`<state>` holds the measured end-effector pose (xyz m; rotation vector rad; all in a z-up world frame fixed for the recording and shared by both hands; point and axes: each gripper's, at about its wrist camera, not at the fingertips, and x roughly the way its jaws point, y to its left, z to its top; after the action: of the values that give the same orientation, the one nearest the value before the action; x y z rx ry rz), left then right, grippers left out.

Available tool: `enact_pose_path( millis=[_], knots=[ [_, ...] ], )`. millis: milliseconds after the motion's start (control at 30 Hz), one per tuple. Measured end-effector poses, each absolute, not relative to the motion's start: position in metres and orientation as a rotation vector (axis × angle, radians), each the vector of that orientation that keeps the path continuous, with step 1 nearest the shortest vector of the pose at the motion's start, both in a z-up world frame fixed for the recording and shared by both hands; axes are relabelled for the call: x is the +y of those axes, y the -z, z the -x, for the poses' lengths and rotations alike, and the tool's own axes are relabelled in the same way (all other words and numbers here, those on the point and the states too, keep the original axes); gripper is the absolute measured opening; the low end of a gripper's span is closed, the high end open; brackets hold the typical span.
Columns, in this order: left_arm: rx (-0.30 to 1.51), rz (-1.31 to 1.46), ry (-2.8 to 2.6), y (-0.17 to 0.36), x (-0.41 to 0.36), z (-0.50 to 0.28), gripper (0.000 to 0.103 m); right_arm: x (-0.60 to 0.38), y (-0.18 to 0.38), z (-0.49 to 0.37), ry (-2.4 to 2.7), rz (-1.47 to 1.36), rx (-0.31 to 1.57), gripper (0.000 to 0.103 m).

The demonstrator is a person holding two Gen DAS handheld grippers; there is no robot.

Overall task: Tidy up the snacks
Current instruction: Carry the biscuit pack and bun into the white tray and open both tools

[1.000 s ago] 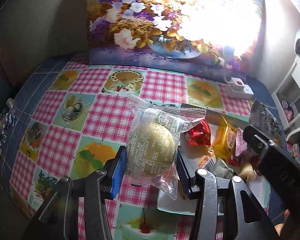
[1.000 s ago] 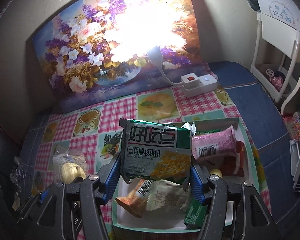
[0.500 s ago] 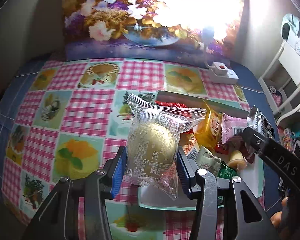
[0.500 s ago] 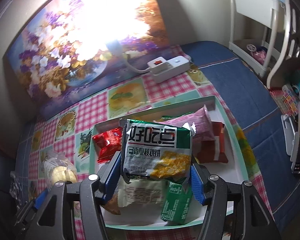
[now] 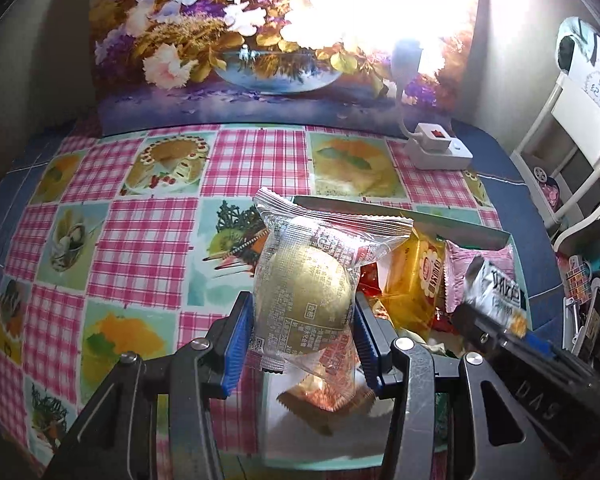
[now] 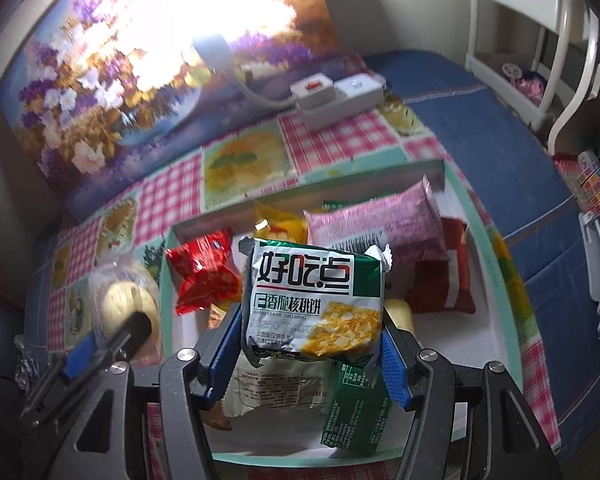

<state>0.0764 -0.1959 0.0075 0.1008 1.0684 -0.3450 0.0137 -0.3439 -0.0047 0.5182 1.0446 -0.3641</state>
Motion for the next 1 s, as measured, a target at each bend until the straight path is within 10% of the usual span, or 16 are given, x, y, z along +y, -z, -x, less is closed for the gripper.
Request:
enact_pose_path(
  millis=[1000],
  knots=[
    [1.131,-0.152,0.399,0.018,-0.215,-0.080,0.050,-0.353,0.020,-0.018,0.422,-0.540,1.104,0.066]
  ],
)
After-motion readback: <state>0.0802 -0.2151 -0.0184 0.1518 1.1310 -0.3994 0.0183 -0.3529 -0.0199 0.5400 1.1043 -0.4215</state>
